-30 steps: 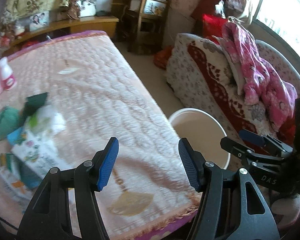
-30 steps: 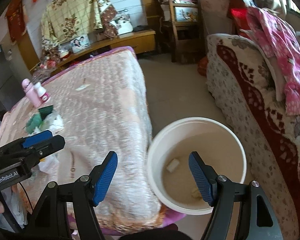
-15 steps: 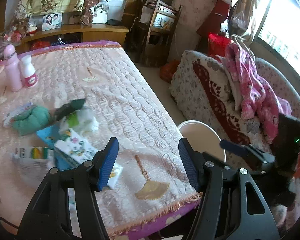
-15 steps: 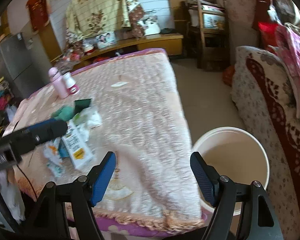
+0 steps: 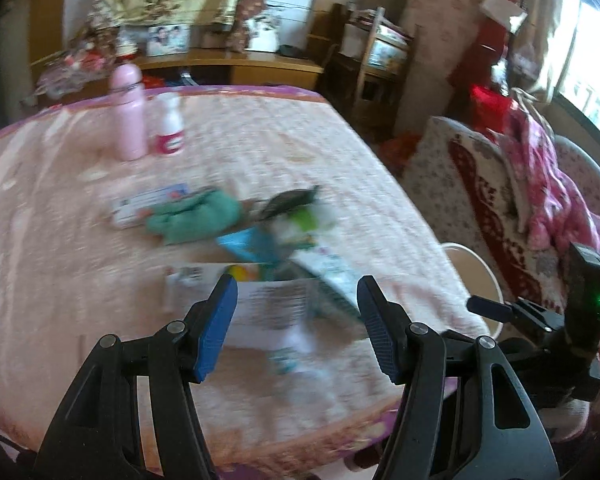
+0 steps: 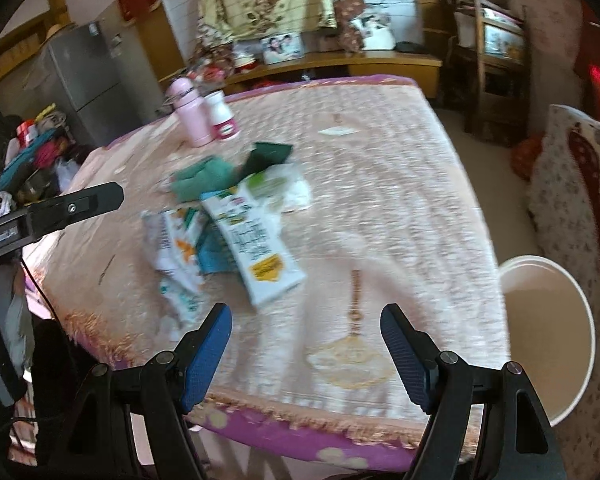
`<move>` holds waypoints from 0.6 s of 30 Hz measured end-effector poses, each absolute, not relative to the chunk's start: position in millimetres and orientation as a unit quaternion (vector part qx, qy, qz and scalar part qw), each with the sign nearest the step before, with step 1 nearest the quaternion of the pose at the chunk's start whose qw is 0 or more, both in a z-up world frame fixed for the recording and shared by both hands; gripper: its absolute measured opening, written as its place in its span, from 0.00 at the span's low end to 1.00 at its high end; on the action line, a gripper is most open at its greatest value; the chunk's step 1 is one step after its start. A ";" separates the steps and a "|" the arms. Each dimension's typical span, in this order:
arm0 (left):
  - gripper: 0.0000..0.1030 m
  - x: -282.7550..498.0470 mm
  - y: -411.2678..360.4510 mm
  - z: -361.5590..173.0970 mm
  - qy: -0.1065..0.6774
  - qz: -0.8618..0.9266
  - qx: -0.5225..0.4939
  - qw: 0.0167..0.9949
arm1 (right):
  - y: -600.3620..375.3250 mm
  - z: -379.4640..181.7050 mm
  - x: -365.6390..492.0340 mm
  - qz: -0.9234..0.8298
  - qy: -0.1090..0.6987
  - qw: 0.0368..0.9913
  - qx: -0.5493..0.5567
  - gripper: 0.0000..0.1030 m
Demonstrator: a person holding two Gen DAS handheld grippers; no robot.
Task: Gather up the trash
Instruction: 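Move both tools back over the trash on the bed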
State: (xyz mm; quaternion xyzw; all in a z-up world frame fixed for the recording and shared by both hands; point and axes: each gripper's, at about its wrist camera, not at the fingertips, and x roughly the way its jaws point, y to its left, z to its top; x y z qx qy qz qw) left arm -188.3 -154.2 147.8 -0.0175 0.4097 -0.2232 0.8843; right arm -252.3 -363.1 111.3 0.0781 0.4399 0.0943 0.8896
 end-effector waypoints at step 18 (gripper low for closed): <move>0.59 -154.2 -68.7 101.4 0.438 -0.168 -0.041 0.882 | -254.6 59.8 -208.3 0.213 0.491 0.841 0.078 0.72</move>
